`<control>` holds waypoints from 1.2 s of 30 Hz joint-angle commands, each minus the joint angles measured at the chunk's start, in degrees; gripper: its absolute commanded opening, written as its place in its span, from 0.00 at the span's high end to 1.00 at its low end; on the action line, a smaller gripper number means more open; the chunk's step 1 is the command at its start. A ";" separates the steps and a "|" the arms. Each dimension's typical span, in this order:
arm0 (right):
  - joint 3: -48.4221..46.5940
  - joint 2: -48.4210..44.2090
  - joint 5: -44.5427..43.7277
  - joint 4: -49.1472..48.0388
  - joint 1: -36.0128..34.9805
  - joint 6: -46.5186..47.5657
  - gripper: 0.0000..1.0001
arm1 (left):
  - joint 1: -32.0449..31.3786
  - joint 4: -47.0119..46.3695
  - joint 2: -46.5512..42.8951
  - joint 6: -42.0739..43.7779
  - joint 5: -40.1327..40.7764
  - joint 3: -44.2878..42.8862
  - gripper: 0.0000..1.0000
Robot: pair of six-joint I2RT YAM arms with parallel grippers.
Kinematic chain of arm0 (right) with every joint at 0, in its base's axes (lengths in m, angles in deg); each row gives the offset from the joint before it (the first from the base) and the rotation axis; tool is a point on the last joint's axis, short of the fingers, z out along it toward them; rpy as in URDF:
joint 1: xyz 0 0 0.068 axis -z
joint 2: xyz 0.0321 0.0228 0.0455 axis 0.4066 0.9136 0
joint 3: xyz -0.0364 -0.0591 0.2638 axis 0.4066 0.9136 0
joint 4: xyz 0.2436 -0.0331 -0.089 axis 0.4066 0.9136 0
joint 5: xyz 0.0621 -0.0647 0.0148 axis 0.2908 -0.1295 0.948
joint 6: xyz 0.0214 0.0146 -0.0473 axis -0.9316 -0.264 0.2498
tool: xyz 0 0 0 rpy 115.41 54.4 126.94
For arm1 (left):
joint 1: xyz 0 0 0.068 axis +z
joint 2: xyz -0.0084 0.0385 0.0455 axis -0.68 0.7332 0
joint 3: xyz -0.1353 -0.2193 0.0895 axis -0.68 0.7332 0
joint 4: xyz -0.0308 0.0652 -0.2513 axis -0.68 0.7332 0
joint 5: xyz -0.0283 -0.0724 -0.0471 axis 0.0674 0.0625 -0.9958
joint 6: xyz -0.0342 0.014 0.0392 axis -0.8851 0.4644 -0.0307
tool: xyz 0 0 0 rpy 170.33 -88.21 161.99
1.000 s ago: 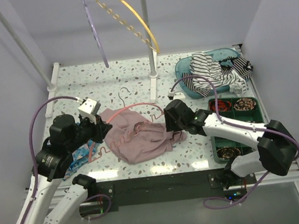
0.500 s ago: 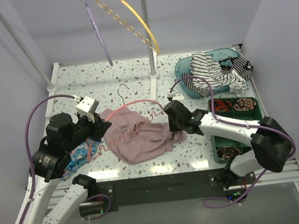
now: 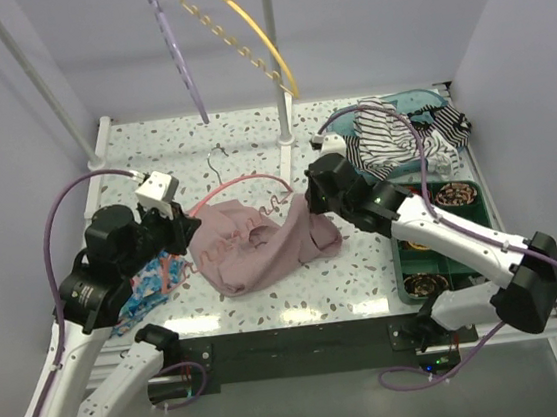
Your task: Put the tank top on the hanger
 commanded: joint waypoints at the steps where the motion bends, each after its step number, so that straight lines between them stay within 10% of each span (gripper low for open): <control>1: 3.22 -4.65 1.50 1.88 -0.37 -0.70 1.00 | -0.05 -4.80 -0.33 -1.44 3.70 -4.55 1.00; 8: 30.04 -20.12 10.57 -0.23 -0.55 -12.30 1.00 | -0.05 -3.92 -0.16 -0.04 0.29 -5.35 1.00; 11: 35.85 -25.83 12.06 1.26 -0.55 -15.47 0.69 | -0.05 -4.01 -0.24 1.02 -3.93 -4.82 1.00; 24: 29.80 -24.37 -3.74 6.80 -0.37 -14.42 0.43 | -0.22 -1.46 0.46 2.43 -15.63 -1.84 1.00; 36: 28.12 -13.19 1.34 -2.24 8.50 -11.44 0.47 | -4.35 -1.55 1.86 3.31 -13.18 1.16 1.00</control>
